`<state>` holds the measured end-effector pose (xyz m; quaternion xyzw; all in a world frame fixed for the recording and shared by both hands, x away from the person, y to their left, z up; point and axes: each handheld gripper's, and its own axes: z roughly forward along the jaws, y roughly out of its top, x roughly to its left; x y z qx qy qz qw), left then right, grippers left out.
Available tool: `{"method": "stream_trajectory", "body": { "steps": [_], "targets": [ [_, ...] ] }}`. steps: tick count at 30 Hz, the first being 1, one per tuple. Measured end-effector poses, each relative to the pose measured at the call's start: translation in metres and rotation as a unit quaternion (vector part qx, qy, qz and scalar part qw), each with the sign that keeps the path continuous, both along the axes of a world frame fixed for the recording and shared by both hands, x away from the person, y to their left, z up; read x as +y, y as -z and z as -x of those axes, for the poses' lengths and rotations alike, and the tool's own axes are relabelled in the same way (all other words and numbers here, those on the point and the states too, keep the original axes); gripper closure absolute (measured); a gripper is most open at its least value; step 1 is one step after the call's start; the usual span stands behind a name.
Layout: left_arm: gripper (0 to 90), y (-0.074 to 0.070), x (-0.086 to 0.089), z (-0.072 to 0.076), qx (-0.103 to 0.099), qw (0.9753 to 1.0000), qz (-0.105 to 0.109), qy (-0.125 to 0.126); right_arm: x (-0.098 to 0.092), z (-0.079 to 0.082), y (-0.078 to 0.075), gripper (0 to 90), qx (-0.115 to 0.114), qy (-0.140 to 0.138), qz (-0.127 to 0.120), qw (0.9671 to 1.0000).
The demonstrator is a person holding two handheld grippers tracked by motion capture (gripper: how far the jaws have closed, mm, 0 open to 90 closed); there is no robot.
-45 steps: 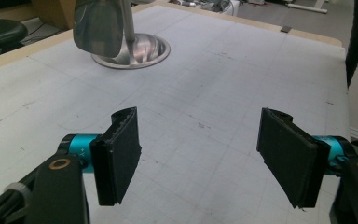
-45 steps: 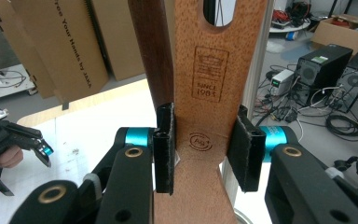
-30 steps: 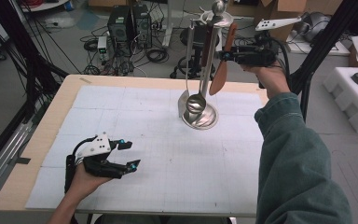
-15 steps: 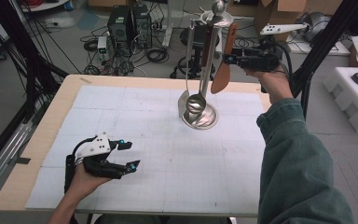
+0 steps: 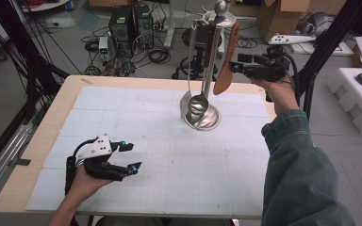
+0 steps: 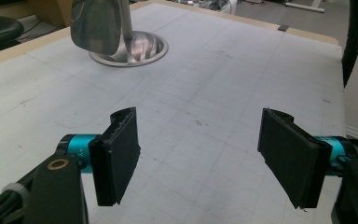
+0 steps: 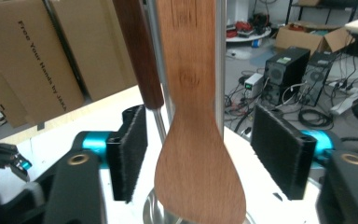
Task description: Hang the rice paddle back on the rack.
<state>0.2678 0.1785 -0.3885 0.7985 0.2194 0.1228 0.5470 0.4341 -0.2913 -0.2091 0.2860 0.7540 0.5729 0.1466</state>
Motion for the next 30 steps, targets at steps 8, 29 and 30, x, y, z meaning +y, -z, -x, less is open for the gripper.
{"method": "stream_trajectory", "body": {
  "steps": [8,29,30],
  "targets": [
    [28.9,0.000,0.001,0.000,-0.002,1.0000,-0.003,-0.005,-0.001,0.006,0.014,32.3,-0.005,-0.001,0.018,0.9998],
    [27.6,0.001,0.002,-0.002,0.002,0.9999,-0.003,-0.012,0.006,0.020,0.046,28.4,0.007,-0.029,0.032,0.9990],
    [27.4,0.001,0.002,-0.003,0.003,0.9999,-0.003,-0.013,0.006,0.021,0.047,28.4,0.006,-0.031,0.031,0.9990]
  ]
}}
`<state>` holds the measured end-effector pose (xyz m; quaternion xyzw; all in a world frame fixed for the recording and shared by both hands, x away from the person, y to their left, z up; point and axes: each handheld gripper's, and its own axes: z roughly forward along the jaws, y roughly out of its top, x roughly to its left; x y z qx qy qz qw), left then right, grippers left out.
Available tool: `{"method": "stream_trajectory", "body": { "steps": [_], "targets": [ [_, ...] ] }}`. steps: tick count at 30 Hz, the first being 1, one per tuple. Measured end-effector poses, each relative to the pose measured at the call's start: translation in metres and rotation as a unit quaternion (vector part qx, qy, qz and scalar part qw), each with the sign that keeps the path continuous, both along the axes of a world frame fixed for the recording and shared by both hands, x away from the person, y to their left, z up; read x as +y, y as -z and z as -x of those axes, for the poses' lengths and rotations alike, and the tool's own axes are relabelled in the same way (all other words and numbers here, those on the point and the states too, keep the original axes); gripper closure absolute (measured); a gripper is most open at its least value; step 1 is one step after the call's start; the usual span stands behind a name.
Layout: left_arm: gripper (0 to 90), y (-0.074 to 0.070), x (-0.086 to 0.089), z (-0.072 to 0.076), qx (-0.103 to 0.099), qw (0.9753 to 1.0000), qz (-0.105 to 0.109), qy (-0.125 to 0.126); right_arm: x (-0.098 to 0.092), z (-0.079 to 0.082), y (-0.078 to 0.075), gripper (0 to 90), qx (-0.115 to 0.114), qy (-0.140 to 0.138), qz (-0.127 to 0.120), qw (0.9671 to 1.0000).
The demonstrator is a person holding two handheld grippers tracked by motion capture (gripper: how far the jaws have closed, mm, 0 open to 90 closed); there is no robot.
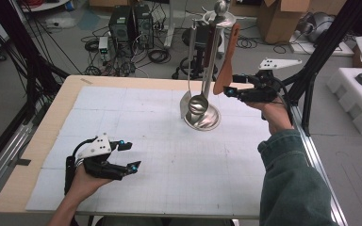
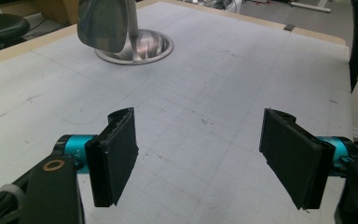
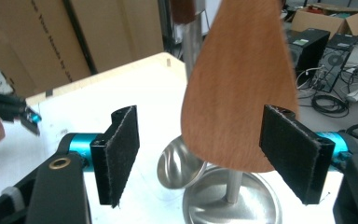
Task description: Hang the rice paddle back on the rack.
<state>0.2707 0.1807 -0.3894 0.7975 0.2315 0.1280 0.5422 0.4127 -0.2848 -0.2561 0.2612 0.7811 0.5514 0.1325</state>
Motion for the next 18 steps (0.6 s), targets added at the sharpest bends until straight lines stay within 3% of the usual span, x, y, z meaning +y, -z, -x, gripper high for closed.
{"method": "stream_trajectory", "body": {
  "steps": [10,18],
  "targets": [
    [25.5,0.001,0.001,0.000,0.004,1.0000,-0.002,-0.005,-0.001,0.010,0.013,28.1,0.001,0.001,-0.005,1.0000],
    [21.1,0.001,0.005,-0.002,0.005,0.9998,-0.003,-0.019,0.000,0.019,0.027,21.8,0.011,0.001,-0.019,0.9998]
  ]
}}
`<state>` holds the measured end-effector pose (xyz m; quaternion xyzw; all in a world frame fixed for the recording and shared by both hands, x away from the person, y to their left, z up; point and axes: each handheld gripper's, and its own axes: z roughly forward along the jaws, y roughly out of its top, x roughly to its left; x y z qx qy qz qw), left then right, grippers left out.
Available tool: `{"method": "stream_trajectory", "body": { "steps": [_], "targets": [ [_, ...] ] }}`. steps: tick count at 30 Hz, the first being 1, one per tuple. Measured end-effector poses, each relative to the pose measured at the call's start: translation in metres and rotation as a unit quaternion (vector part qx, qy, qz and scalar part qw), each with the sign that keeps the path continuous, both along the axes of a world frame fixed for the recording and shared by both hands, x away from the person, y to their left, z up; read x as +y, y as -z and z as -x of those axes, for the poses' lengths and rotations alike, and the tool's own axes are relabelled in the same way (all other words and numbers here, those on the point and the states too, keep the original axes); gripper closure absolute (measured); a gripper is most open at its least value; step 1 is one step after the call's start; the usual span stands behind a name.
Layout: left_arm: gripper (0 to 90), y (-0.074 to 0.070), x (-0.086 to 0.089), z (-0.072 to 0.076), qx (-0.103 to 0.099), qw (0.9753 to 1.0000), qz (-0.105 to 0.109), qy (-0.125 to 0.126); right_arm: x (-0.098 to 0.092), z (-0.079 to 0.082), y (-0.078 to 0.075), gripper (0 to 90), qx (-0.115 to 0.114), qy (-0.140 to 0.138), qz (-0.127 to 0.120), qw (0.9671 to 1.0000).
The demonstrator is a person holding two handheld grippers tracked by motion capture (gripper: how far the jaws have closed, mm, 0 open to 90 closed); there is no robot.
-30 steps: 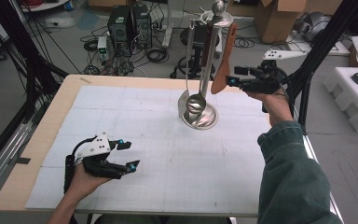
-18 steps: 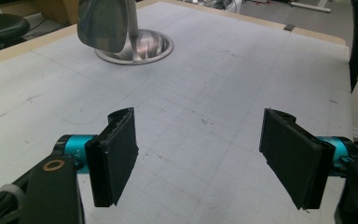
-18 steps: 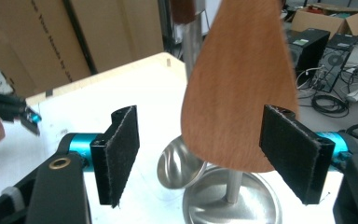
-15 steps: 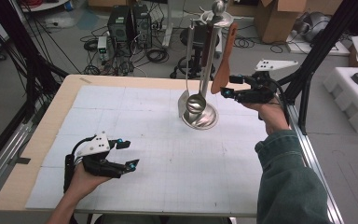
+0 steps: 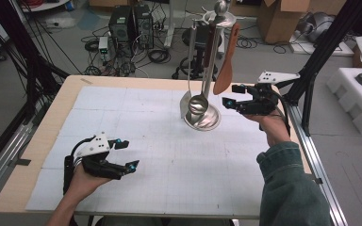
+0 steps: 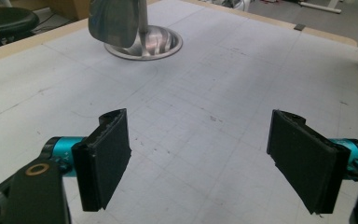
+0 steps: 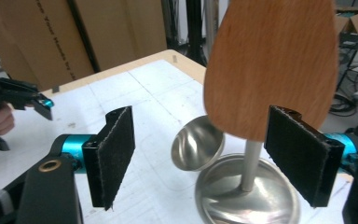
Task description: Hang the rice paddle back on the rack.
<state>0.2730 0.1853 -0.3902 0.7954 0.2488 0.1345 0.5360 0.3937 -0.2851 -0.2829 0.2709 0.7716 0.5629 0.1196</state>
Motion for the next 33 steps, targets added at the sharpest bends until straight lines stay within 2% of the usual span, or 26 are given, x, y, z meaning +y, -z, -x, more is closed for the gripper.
{"method": "stream_trajectory", "body": {
  "steps": [3,6,16,23,33],
  "targets": [
    [20.4,0.000,0.002,-0.001,0.004,1.0000,0.001,-0.005,0.001,0.003,0.006,21.5,0.007,-0.002,-0.003,1.0000],
    [18.4,0.001,0.004,-0.003,0.005,0.9999,-0.001,-0.014,0.002,0.006,0.013,17.3,0.016,0.003,-0.003,0.9999],
    [12.7,0.003,0.015,-0.009,0.019,0.9993,-0.002,-0.032,0.007,0.018,0.027,15.9,0.014,-0.003,0.004,0.9999],
    [11.0,0.005,0.019,-0.013,0.029,0.9988,-0.003,-0.039,0.010,0.026,0.038,14.8,0.019,-0.005,0.000,0.9998],
    [10.3,0.006,0.022,-0.014,0.034,0.9984,-0.007,-0.045,0.006,0.038,0.055,14.8,0.027,-0.003,-0.011,0.9996]
  ]
}}
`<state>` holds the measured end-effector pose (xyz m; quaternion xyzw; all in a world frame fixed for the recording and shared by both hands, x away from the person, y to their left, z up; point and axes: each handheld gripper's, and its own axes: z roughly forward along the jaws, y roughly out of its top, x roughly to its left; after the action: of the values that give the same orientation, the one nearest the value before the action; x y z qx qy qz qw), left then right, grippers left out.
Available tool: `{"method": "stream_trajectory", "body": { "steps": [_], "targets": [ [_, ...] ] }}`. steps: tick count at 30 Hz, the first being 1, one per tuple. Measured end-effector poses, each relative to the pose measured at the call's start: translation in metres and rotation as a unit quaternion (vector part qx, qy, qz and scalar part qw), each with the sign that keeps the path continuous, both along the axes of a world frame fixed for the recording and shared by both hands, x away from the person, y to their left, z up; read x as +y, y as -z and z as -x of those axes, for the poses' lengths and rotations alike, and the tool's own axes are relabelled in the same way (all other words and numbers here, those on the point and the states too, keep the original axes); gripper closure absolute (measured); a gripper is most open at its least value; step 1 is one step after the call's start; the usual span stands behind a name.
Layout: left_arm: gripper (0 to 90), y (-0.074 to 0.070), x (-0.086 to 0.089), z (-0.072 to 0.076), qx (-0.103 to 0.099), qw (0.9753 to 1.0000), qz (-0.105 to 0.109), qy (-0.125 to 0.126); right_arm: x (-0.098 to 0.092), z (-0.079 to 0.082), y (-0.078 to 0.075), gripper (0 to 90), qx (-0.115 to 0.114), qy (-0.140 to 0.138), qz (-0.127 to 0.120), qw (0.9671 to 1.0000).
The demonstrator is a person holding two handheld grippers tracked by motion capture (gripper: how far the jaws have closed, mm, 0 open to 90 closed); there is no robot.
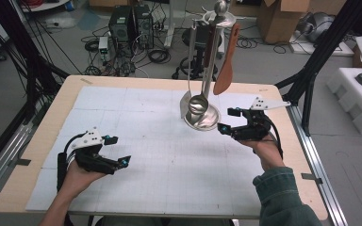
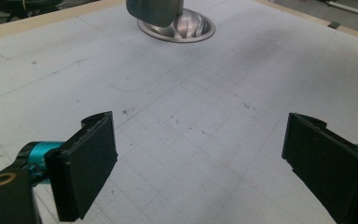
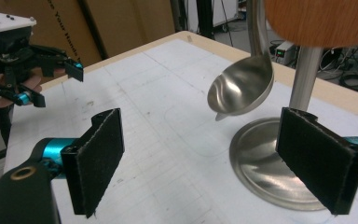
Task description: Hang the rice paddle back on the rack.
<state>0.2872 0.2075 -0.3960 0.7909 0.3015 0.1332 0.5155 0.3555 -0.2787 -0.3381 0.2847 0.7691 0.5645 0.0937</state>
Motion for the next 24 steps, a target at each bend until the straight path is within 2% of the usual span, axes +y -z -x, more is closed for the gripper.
{"method": "stream_trajectory", "body": {
  "steps": [5,24],
  "targets": [
    [10.3,0.000,0.002,0.000,0.002,1.0000,0.001,-0.002,-0.001,0.006,0.005,14.9,-0.003,0.004,0.000,1.0000],
    [10.3,0.000,0.005,0.000,0.002,1.0000,0.001,-0.006,-0.010,0.025,0.031,14.9,0.015,0.013,0.010,0.9998]
  ]
}}
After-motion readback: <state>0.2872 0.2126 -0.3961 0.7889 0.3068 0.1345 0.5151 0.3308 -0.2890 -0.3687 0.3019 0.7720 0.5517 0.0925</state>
